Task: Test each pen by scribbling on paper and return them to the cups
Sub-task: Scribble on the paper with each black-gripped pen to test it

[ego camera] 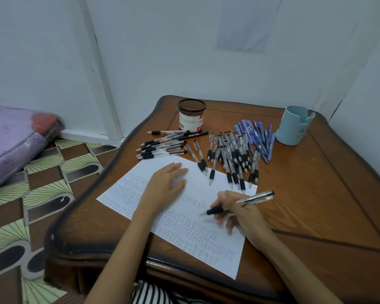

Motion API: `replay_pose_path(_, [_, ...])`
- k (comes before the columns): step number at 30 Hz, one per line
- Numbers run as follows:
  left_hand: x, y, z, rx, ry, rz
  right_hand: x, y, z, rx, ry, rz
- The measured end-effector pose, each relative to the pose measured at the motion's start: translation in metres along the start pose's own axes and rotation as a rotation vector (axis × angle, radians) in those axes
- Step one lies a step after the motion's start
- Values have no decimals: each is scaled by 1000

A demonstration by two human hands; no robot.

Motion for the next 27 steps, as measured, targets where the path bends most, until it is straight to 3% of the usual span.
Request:
replay_pose_path(4, [0,0,0,-9,-4,-2,-12,0,-1,-106,-207,162])
replay_pose_path(8, [1,0,-1,-14,6,-5,-9,5,8,-97,-317,117])
replay_pose_path(27, [0,1,0,-23,4,-8,-12,4,6,-156,-318,208])
Point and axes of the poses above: each hand's wrist, its own y-axis towards the middle knuckle, its own x-axis out of the palm, z = x × y, the point moved 8 cm from there along y, towards the middle knuckle, and after that the axes turned 10 degrees about x, right-handed, at the moved point
